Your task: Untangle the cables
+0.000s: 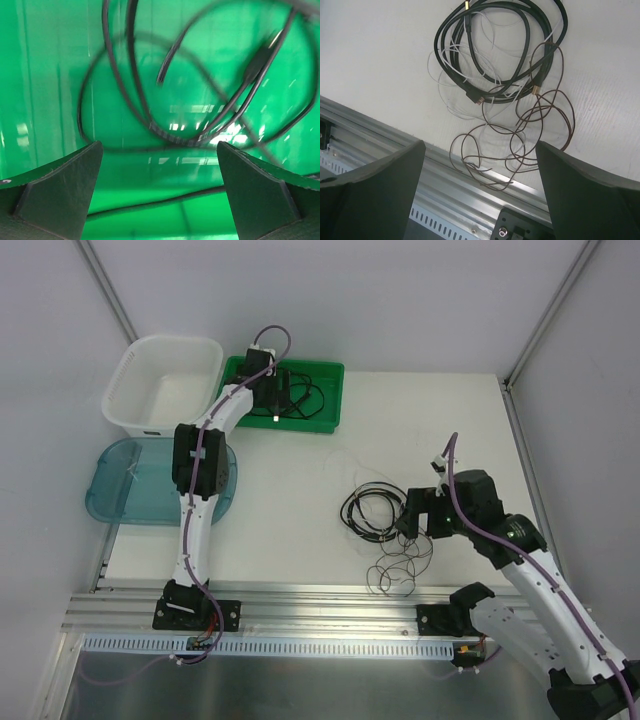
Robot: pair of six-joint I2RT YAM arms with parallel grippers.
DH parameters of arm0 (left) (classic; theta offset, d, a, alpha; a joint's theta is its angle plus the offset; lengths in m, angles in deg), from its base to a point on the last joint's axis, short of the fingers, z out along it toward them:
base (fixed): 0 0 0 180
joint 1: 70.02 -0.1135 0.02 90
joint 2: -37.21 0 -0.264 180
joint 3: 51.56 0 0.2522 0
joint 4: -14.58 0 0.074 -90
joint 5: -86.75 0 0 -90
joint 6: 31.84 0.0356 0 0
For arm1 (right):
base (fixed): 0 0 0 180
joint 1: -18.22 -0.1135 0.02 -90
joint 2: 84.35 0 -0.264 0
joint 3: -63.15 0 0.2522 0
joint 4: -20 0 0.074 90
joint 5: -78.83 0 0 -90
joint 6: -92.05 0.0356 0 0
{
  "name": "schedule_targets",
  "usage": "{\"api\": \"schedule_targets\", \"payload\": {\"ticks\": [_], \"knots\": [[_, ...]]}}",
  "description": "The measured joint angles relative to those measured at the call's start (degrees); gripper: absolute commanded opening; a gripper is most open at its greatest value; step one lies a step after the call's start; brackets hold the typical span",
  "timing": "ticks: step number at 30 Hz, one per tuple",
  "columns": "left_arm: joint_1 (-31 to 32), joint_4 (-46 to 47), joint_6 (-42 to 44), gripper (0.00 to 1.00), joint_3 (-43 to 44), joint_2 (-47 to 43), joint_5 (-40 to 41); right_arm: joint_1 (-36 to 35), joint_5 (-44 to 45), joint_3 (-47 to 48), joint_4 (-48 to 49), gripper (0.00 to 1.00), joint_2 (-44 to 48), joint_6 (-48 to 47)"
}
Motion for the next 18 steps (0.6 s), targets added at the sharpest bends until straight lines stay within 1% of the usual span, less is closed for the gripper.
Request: {"api": "schedule_targets", "payload": {"ticks": [4, 7, 9, 13, 18], "knots": [[0.0, -2.5, -0.9, 0.99, -3.8, -2.4, 2.3, 0.0, -2.1, 0.0, 1.3, 0.97, -0.3, -0.5], [0.7, -3.4, 0.6, 0.99, -4.9, -4.9, 7.3, -0.3, -4.2, 0.9, 4.0, 0.97, -3.3, -0.4], [1.5, -3.8, 3.9, 0.99, -4.2, -6.3, 11.6, -0.9, -5.3, 2.3, 6.6, 0.97, -6.6, -0.2], [4.4, -7.0, 12.8, 0.99, 3.7, -6.7, 21.0, -3.3, -5.9, 5.0, 11.2, 0.97, -11.8, 0.0], [7.2, -6.6, 19.7, 0.99, 4.7, -8.7, 24.7, -4.9, -7.1, 9.0, 16.5, 0.97, -16.5, 0.0]]}}
